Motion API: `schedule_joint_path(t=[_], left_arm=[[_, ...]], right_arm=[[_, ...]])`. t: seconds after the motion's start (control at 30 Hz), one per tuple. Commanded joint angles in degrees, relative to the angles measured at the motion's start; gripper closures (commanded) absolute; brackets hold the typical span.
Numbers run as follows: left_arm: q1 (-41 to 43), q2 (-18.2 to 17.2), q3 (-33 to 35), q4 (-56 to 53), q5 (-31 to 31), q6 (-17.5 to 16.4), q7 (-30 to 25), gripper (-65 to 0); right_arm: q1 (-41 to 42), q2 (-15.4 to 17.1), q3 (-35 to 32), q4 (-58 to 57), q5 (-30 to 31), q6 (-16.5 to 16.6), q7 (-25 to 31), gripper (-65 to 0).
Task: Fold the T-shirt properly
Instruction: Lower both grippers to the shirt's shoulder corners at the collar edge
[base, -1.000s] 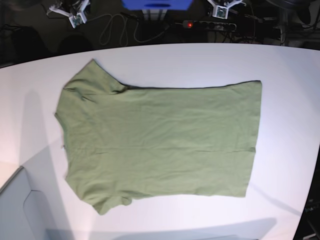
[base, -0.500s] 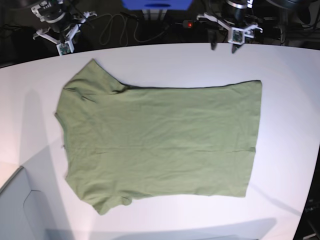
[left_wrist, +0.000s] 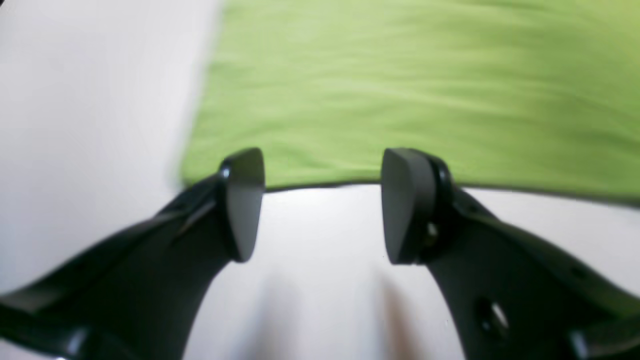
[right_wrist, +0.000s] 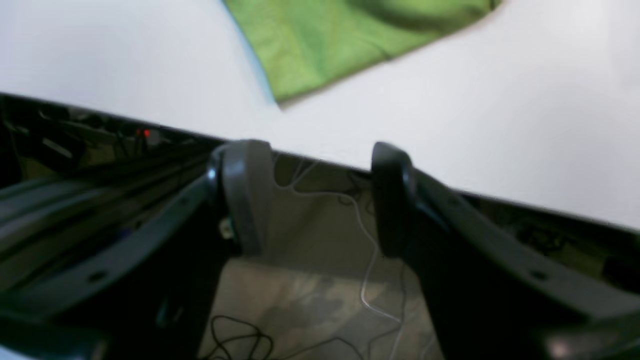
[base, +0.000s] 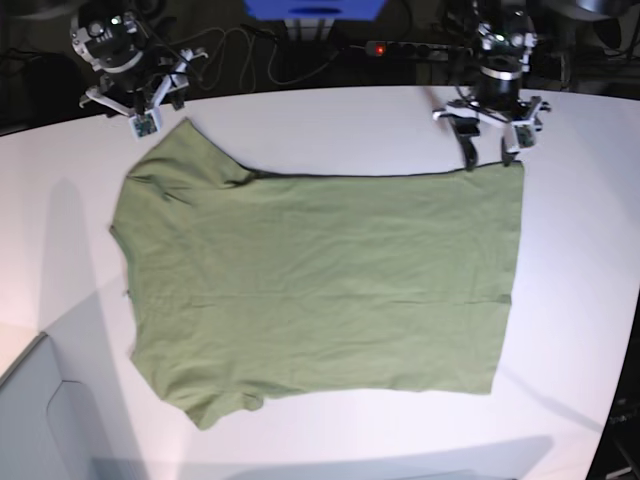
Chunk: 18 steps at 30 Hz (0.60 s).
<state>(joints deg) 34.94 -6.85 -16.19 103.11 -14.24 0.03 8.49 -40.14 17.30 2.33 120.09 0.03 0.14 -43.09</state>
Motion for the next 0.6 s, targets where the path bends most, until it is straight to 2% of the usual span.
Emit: schedule_joint_path(t=[0.0,0.13,0.27,0.57], left_arm=[[-1.0,0.0,-1.5,0.1,-1.6,0.0,0.2,-35.8],[-4.2,0.0,-7.1,-2.8,-5.7,-0.1,3.2,-35.8],[-6.6,0.0,-9.5,-4.6,-6.1,-0.1,3.4,-35.8],[-10.5,0.0,-9.7,-13.5,-5.9,-0.1,3.1,-35.8]], right_arm=[[-0.3,0.4,-0.2,0.9,-0.1,0.4,0.8,-30.6],[0.8,0.4,-1.4,0.8,-0.1,0.4,0.9,-30.6],[1.1,0.4,-1.4,0.8,-0.1,0.4,0.9,-30.6],[2.2,0.4,-1.8,0.8,-0.1,0.4,0.6,-30.6]])
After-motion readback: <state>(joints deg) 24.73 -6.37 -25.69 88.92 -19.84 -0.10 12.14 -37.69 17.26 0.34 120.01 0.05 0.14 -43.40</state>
